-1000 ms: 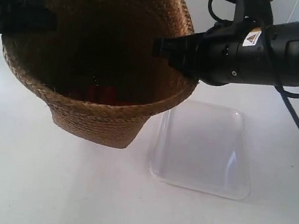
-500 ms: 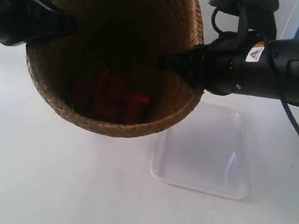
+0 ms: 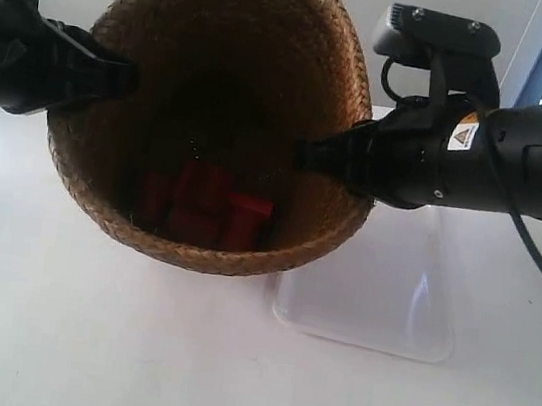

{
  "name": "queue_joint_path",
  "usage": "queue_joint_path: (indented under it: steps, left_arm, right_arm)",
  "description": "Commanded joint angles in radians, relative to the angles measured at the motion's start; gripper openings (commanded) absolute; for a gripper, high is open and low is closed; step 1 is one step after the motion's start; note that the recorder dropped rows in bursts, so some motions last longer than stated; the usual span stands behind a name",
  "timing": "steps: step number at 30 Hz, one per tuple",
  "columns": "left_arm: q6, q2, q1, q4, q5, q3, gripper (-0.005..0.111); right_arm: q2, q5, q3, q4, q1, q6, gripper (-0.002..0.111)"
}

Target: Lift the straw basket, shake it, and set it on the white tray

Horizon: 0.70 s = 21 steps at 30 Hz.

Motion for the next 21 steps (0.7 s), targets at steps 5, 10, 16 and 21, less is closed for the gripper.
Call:
queue_joint_path:
  steps: [5, 10, 16, 21]
  left_arm:
    - [0.023, -0.016, -0.011, 0.006, -0.002, 0.066, 0.0]
    - [0.059, -0.016, -0.011, 0.062, 0.038, 0.066, 0.0]
    - [0.021, -0.016, -0.011, 0.062, 0.04, 0.062, 0.0]
    - [0.012, -0.141, -0.022, 0.059, 0.225, -0.069, 0.0]
  right_arm:
    - [0.029, 0.078, 0.001, -0.038, 0.005, -0.079, 0.0]
    - [0.031, 0.047, 0.001, -0.036, 0.005, -0.079, 0.0]
    - [0.052, 0.031, 0.001, -0.034, 0.005, -0.072, 0.0]
    - [-0.101, 0.247, -0.106, -0.024, 0.029, -0.085, 0.0]
